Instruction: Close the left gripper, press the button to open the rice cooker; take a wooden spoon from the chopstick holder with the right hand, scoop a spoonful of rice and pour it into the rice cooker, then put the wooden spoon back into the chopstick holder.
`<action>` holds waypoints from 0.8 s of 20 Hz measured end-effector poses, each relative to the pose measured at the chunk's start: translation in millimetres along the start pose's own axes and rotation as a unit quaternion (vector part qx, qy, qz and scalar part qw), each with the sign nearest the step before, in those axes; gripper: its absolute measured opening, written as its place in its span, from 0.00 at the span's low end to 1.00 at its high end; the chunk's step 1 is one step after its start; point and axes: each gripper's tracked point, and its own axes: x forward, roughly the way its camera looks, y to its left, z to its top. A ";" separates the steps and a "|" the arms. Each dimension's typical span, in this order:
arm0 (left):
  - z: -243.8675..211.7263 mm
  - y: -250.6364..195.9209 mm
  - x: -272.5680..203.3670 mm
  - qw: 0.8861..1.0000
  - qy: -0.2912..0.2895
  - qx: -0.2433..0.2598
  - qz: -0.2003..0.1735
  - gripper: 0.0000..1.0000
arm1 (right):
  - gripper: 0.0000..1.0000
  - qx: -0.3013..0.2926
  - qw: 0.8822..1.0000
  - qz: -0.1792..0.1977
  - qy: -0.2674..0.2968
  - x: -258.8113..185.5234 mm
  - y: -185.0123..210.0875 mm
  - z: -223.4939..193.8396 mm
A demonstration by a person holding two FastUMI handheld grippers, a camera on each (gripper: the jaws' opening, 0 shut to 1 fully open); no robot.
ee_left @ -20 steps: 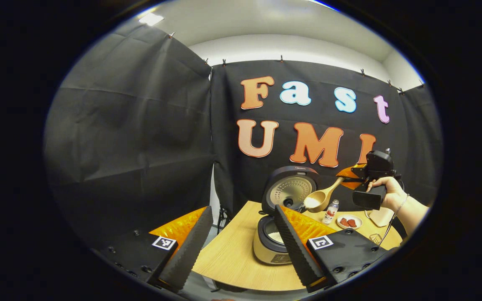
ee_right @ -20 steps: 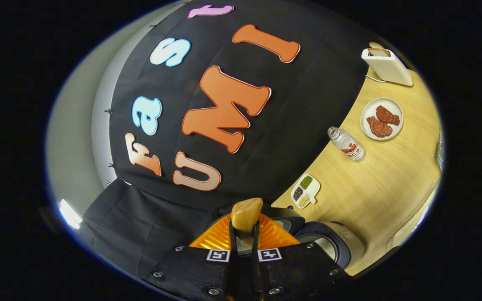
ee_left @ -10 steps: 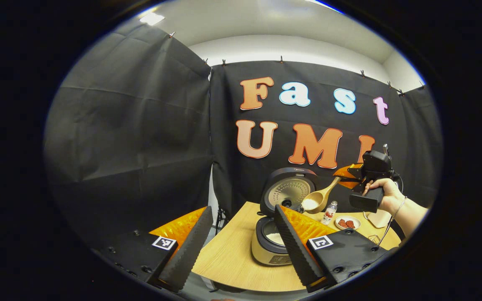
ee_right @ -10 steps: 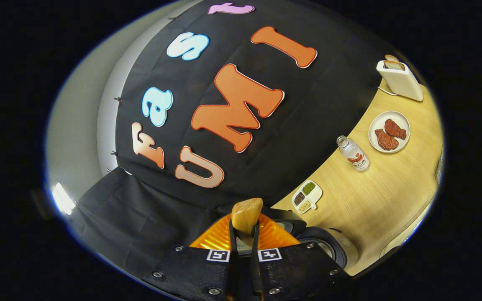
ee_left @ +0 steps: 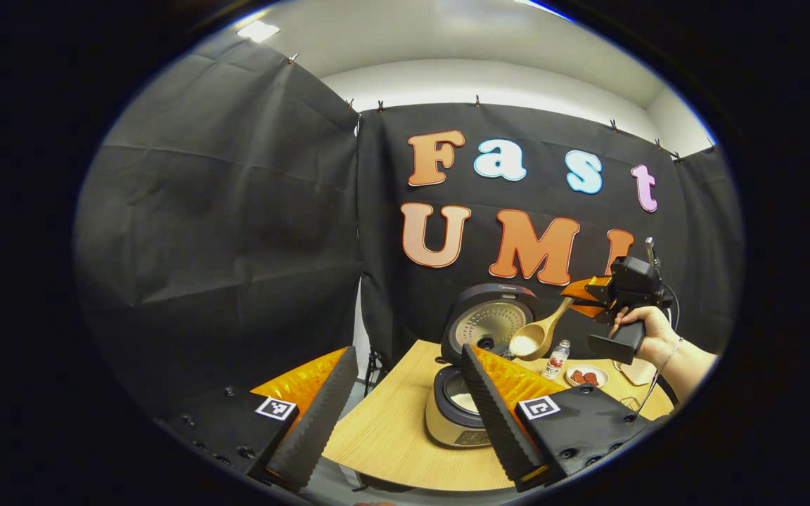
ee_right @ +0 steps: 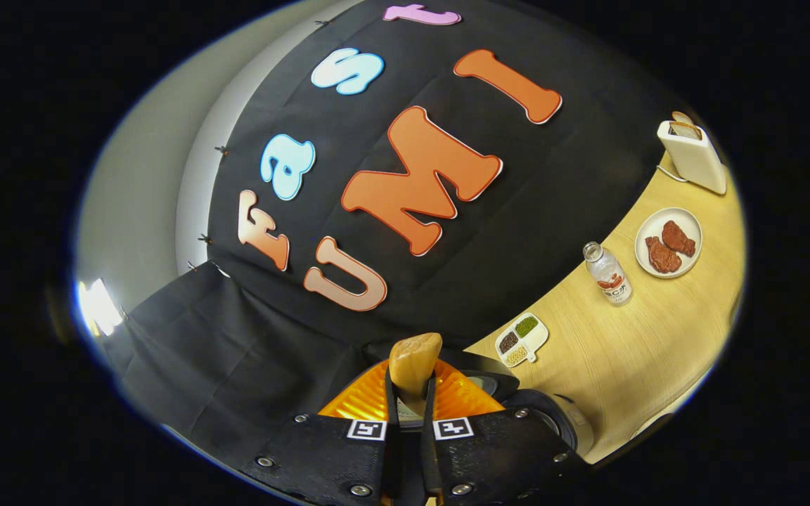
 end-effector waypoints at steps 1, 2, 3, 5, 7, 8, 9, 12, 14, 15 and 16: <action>-0.4 0.7 0.1 1.000 -0.001 0.000 0.000 0.99 | 0.10 -0.004 1.000 0.001 0.000 -0.4 0.1 -0.7; 0.8 1.6 -0.2 1.000 -0.001 0.001 0.001 0.99 | 0.10 -0.007 1.000 0.001 0.000 -1.3 1.1 -1.4; 1.6 0.4 0.1 1.000 0.000 0.001 0.000 0.99 | 0.10 -0.011 1.000 0.003 0.001 -1.7 2.0 -2.3; -0.2 0.2 -1.2 1.000 0.000 0.001 -0.001 1.00 | 0.10 -0.023 1.000 0.006 0.000 -1.6 5.2 -4.0; -0.6 -1.0 -0.3 1.000 0.001 0.002 -0.002 0.97 | 0.10 -0.037 0.999 0.007 -0.001 -4.1 5.6 -5.0; 0.3 -0.3 -1.0 1.000 0.000 0.003 -0.002 0.97 | 0.10 -0.044 0.999 0.009 -0.002 -6.1 7.6 -6.3; 0.8 0.9 -2.0 1.000 0.000 0.003 -0.002 0.97 | 0.10 -0.052 0.999 0.010 -0.004 -6.2 7.7 -6.3; 2.1 1.2 -3.1 1.000 -0.001 0.002 -0.001 0.97 | 0.10 -0.075 0.997 0.012 -0.010 -7.9 11.4 -5.1; 2.2 1.6 -4.2 1.000 -0.001 0.002 -0.001 0.97 | 0.10 -0.088 0.996 0.013 -0.014 -9.7 14.2 -4.5; 1.6 3.3 -4.9 1.000 -0.001 0.002 -0.001 0.97 | 0.10 -0.091 0.996 0.014 -0.014 -10.3 14.9 -4.6; 1.5 3.2 -4.9 1.000 -0.001 0.002 -0.001 0.97 | 0.10 -0.095 0.995 0.015 -0.015 -11.7 16.9 -6.2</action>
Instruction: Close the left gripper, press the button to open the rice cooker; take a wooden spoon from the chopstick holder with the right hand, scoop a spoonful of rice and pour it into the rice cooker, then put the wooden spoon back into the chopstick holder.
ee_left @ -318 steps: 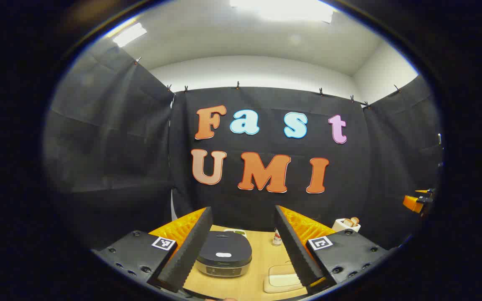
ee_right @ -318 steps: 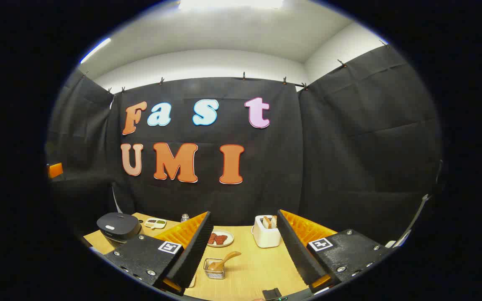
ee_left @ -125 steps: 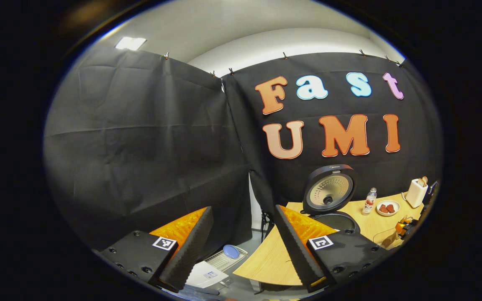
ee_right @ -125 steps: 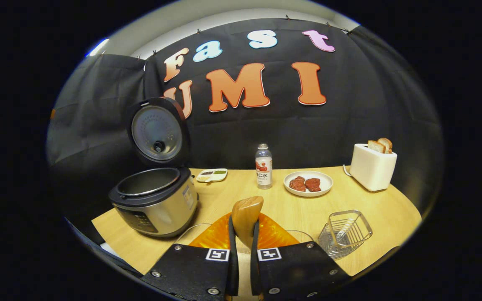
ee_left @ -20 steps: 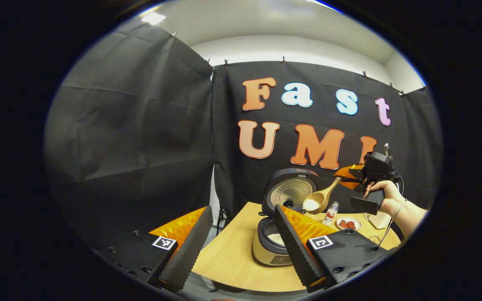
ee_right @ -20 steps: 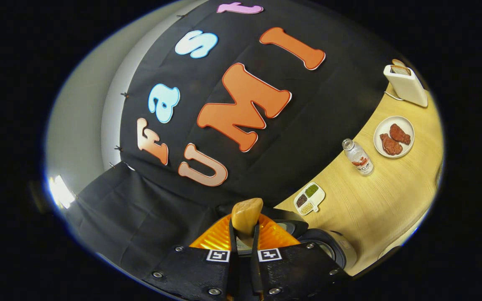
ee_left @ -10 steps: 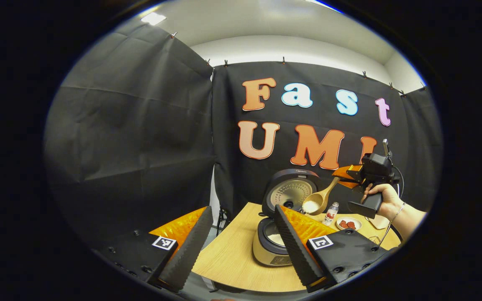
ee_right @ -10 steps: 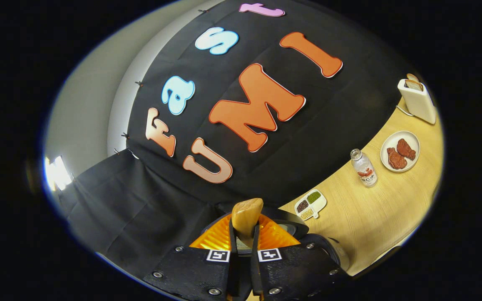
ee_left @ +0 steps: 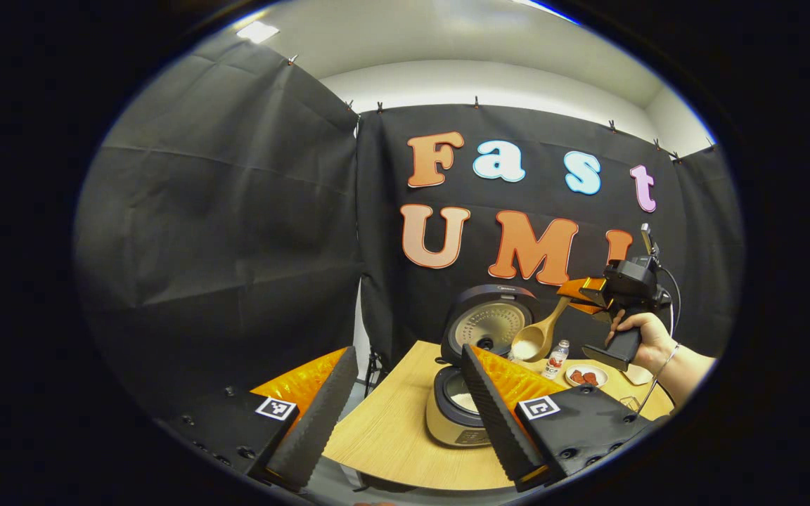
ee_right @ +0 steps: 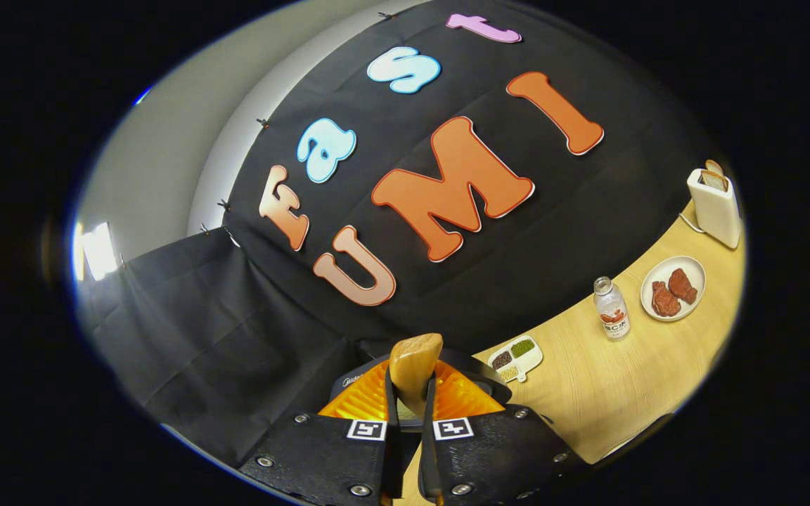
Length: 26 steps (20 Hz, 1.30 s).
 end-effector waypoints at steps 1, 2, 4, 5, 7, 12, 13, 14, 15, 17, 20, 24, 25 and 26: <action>-0.2 1.0 -2.1 1.000 0.000 0.000 0.000 0.97 | 0.10 -0.004 1.000 0.001 0.000 -0.5 1.4 -0.7; -0.2 1.0 -2.2 1.000 0.000 0.000 0.000 0.97 | 0.10 -0.010 1.000 0.001 -0.001 -0.9 1.6 -0.5; -0.3 1.4 -2.8 1.000 0.000 0.000 -0.001 0.97 | 0.10 -0.027 1.000 0.002 -0.002 -1.8 4.8 -1.9; -0.8 2.3 -3.6 1.000 0.000 0.000 -0.001 0.97 | 0.10 -0.036 0.999 0.004 -0.004 -1.6 7.3 -1.5; 0.2 3.8 -3.9 1.000 0.000 0.001 0.000 0.97 | 0.10 -0.047 0.999 0.008 -0.006 -4.5 12.8 -2.8; -0.7 7.2 -5.7 1.000 0.000 -0.002 0.002 0.97 | 0.10 -0.085 0.996 0.015 -0.016 -8.7 22.2 -0.7; -1.1 6.9 -6.7 1.000 -0.001 -0.002 0.002 0.97 | 0.10 -0.096 0.995 0.017 -0.018 -10.3 24.7 -0.4; -1.0 6.5 -5.9 1.000 -0.001 -0.002 0.002 0.97 | 0.10 -0.108 0.994 0.020 -0.020 -11.4 27.8 -1.4; -1.0 7.0 -6.5 1.000 0.000 -0.001 0.003 0.97 | 0.10 -0.119 0.992 0.022 -0.021 -11.6 30.6 -2.2; -1.6 6.4 -6.8 1.000 0.000 0.001 0.003 0.97 | 0.10 -0.143 0.989 0.027 -0.025 -13.0 33.7 -3.7; -1.8 6.1 -7.9 1.000 0.001 0.002 0.002 0.97 | 0.10 -0.184 0.982 0.034 -0.028 -14.1 40.6 -9.1; -5.0 6.8 -6.4 1.000 0.005 0.002 0.004 0.97 | 0.10 -0.232 0.971 0.044 -0.031 -12.9 48.1 -20.0; -6.6 6.5 -5.7 1.000 0.006 0.002 0.004 0.97 | 0.10 -0.246 0.968 0.048 -0.030 -13.7 50.2 -24.0; -6.7 7.5 -5.5 1.000 0.006 0.003 0.005 0.97 | 0.10 -0.261 0.963 0.053 -0.030 -13.3 52.0 -28.0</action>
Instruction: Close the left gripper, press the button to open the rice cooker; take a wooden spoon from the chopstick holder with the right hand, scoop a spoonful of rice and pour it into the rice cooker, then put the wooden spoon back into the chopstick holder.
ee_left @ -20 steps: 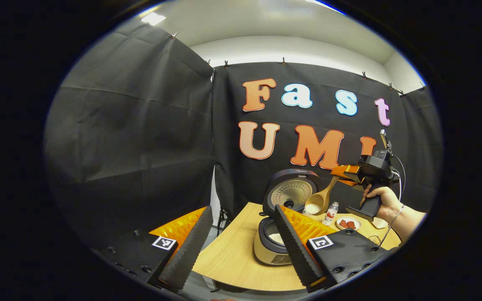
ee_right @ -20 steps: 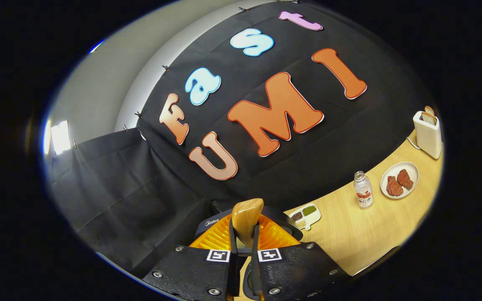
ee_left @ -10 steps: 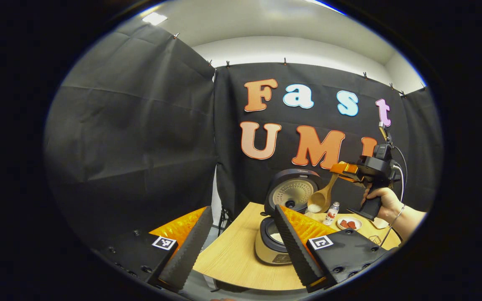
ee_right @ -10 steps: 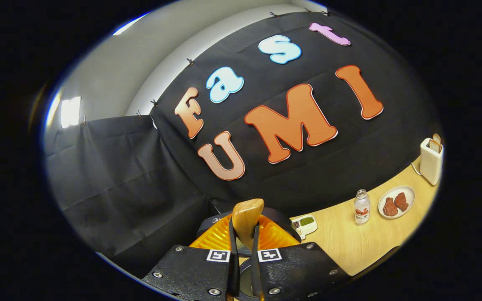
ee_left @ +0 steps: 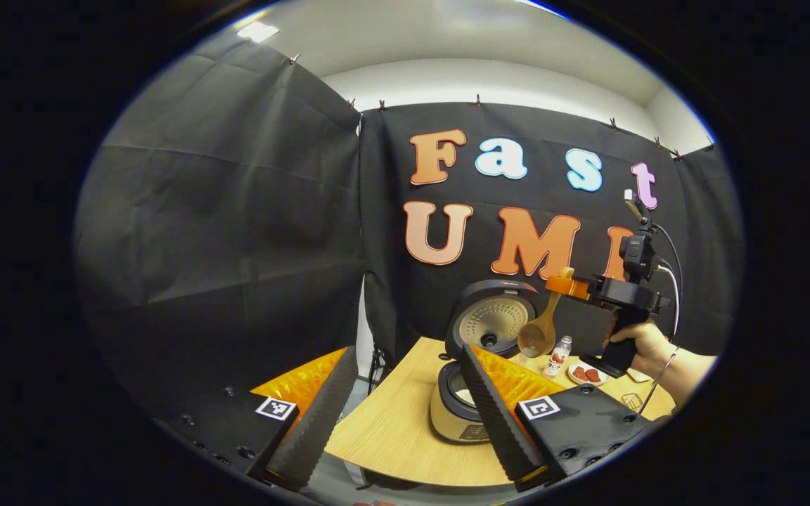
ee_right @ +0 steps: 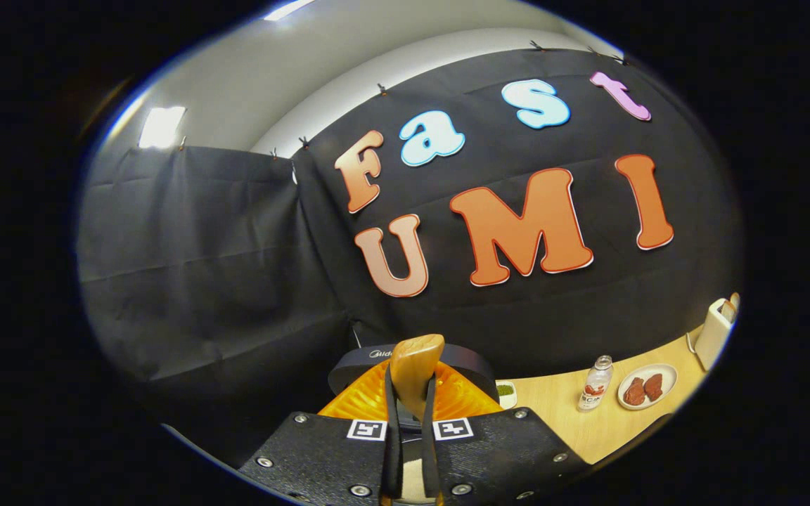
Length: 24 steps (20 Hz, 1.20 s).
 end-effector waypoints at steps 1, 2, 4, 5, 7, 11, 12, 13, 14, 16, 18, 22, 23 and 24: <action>-1.1 1.6 -0.3 1.000 0.000 0.001 0.002 0.97 | 0.10 -0.018 1.000 0.007 -0.002 0.0 4.7 -1.9; -0.8 2.4 0.0 1.000 0.000 0.002 0.004 0.97 | 0.10 -0.038 0.999 0.013 -0.005 -1.2 9.3 -2.3; -2.7 1.2 3.5 1.000 0.003 0.002 0.005 0.97 | 0.10 -0.076 0.997 0.026 -0.008 -0.4 20.2 -6.8; -3.4 1.6 1.7 1.000 0.004 0.003 0.005 0.97 | 0.05 -0.091 0.995 0.033 -0.007 0.3 23.8 -10.7; -4.6 1.8 3.5 1.000 0.006 0.007 0.009 0.97 | 0.05 -0.108 0.993 0.043 -0.003 -0.6 27.9 -17.5; -8.6 0.2 3.7 1.000 0.011 0.008 0.011 0.97 | 0.10 -0.093 0.994 0.049 0.017 2.9 26.1 -37.4; -8.8 -1.0 4.6 1.000 0.011 0.007 0.011 0.97 | 0.10 -0.078 0.996 0.048 0.021 0.7 25.8 -39.8; -6.3 -1.6 6.7 1.000 0.011 0.007 0.010 0.97 | 0.10 -0.060 0.997 0.043 0.024 -2.8 22.2 -39.4; -5.1 -2.0 6.6 1.000 0.010 0.007 0.009 0.97 | 0.10 -0.044 0.998 0.037 0.026 -6.8 15.7 -37.5; -1.8 -5.5 6.6 1.000 0.006 0.009 0.005 0.96 | 0.10 -0.012 0.999 0.026 0.025 -13.4 0.8 -27.9; 2.5 -6.2 8.9 1.000 0.002 0.012 0.002 0.96 | 0.10 0.019 0.999 0.016 0.023 -24.0 -16.2 -16.3; 9.0 -19.1 17.8 1.000 -0.003 0.008 -0.013 0.96 | 0.10 0.063 0.998 -0.021 0.010 -58.0 -65.8 6.4; 9.7 -22.7 20.6 1.000 -0.005 0.009 -0.018 0.96 | 0.10 0.065 0.997 -0.034 0.005 -68.8 -82.3 12.3; 11.9 -25.9 23.5 1.000 -0.007 0.013 -0.022 0.96 | 0.10 0.065 0.997 -0.048 0.001 -79.7 -100.0 15.7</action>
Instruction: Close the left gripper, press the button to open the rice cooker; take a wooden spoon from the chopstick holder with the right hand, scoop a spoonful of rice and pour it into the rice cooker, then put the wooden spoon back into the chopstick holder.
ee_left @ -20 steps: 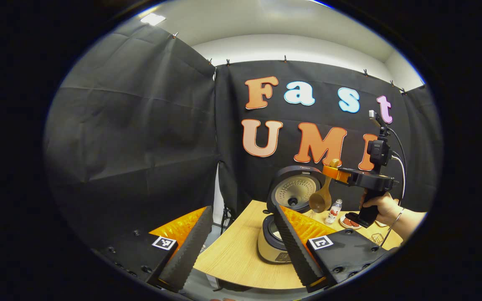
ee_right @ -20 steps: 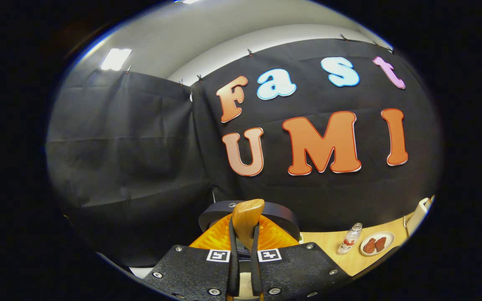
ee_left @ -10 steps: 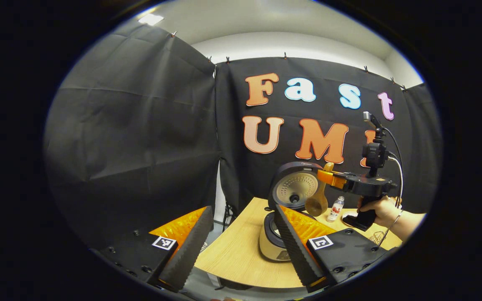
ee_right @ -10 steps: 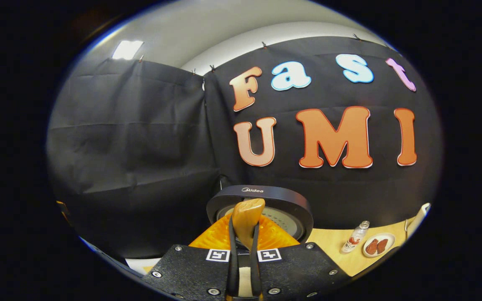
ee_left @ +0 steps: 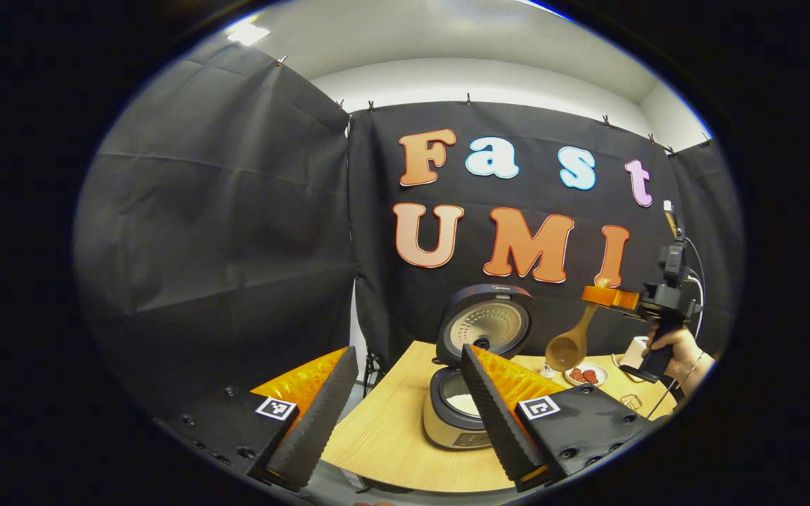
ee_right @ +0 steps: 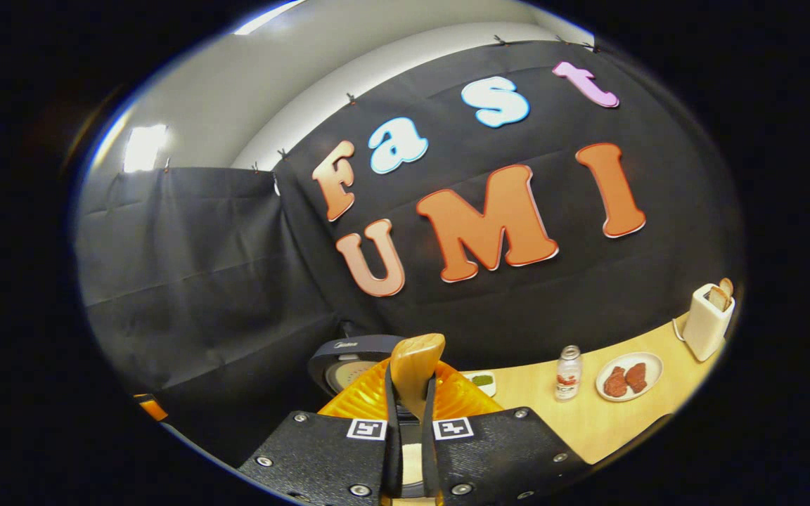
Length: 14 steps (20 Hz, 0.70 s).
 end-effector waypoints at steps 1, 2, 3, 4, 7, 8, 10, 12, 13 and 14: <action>3.1 -2.6 2.8 1.000 -0.002 0.003 -0.002 0.98 | 0.10 0.001 1.000 -0.016 -0.005 -9.3 -17.0 6.1; 3.6 -5.8 6.7 1.000 -0.003 0.005 -0.006 0.99 | 0.10 0.002 0.999 -0.031 -0.010 -19.0 -34.6 12.2; 4.9 -8.8 10.3 1.000 -0.004 0.003 -0.010 1.00 | 0.10 0.005 0.999 -0.048 -0.015 -29.2 -53.4 17.6; 6.4 -13.6 12.4 1.000 -0.004 -0.001 -0.016 1.00 | 0.10 0.007 0.998 -0.065 -0.019 -39.8 -71.5 21.4; 10.7 -23.6 19.3 1.000 -0.008 -0.004 -0.027 0.96 | 0.10 0.015 0.993 -0.112 -0.026 -70.0 -125.2 28.1; 13.0 -25.7 22.5 1.000 -0.010 0.002 -0.028 0.97 | 0.10 0.016 0.991 -0.127 -0.026 -80.0 -141.3 28.3; 16.8 -30.6 24.9 0.999 -0.011 0.012 -0.032 0.99 | 0.10 0.016 0.987 -0.154 -0.027 -99.0 -172.4 27.5; 19.3 -36.2 29.4 0.999 -0.012 0.016 -0.037 1.00 | 0.10 0.017 0.983 -0.179 -0.029 -114.0 -199.1 23.7; 21.4 -40.7 31.9 0.999 -0.012 0.015 -0.041 1.00 | 0.10 0.019 0.981 -0.189 -0.028 -120.0 -211.1 19.6; 22.1 -45.3 34.0 0.999 -0.011 0.013 -0.046 0.99 | 0.10 0.024 0.979 -0.199 -0.026 -126.5 -223.3 14.0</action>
